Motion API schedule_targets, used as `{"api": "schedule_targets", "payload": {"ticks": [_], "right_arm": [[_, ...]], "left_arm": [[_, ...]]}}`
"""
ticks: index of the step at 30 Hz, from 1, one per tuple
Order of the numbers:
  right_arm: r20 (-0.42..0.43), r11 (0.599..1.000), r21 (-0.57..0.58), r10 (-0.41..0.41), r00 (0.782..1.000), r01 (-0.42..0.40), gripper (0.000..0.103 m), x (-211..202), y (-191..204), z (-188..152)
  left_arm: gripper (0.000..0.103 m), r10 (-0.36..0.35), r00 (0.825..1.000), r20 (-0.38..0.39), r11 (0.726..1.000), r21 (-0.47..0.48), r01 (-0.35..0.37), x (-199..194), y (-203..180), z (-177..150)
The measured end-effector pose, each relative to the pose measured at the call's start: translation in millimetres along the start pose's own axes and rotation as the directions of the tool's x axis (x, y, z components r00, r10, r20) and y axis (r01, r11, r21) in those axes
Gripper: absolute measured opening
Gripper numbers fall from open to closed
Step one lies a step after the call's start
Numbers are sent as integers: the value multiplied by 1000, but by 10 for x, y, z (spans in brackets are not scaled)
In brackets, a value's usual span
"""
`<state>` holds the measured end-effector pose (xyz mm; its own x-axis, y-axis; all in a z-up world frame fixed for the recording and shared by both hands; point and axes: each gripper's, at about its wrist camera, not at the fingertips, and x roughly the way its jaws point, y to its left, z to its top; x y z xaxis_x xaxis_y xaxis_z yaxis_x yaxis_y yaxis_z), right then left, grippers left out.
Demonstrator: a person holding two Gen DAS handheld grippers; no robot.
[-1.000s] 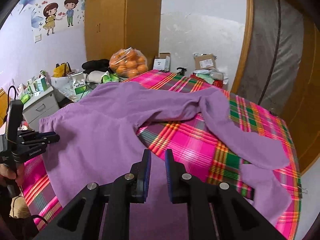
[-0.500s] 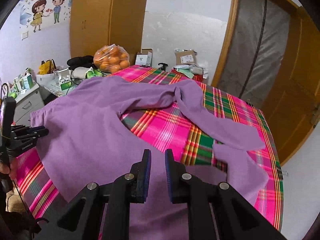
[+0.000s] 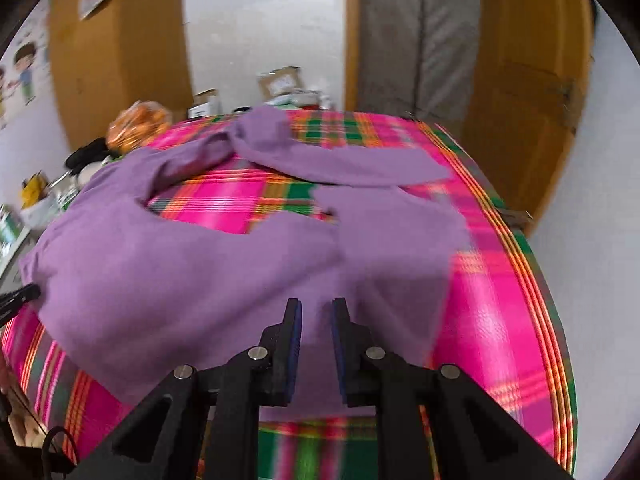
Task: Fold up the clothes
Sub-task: 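Lift the sweater by its hem and lay it flat, opening both grippers, then grasp the sweater sleeve cuff with the right gripper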
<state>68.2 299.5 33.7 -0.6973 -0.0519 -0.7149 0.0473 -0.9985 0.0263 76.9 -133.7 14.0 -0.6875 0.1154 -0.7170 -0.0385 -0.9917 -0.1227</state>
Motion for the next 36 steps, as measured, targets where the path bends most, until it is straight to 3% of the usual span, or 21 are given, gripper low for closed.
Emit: {"api": "schedule_targets", "payload": {"ticks": [6,13,19,20,21,28,32,36], "right_arm": [[12,998,58,-19,1000,18,33,-31,-275,-124],[5,997,-73,-30,1000,31,38,134,-196,60],[-64,989,-146,-15,998,6,38,596,-144,286],[-76,990,-138,-12,997,1,28,665,-178,285],[-80,992,-125,-9,997,-2,5,703,-221,282],[76,992,125,-7,997,-3,3,247,-989,116],[118,937,349,-46,992,2,3,-57,-1624,-150],[62,880,475,-49,997,13,5,-145,-1947,-511]], "left_arm": [[16,-38,999,0,996,78,38,63,-388,71],[16,-52,999,-8,992,117,53,157,-749,127],[16,-51,999,-9,986,159,52,163,-981,128],[16,-53,999,-10,985,165,54,167,-1007,129],[16,-54,998,-12,984,172,56,175,-1037,128],[16,-71,997,-40,975,207,78,265,-1164,103],[16,-86,996,-40,972,216,92,280,-1203,103],[16,-93,995,-42,970,223,100,276,-1225,95]]}}
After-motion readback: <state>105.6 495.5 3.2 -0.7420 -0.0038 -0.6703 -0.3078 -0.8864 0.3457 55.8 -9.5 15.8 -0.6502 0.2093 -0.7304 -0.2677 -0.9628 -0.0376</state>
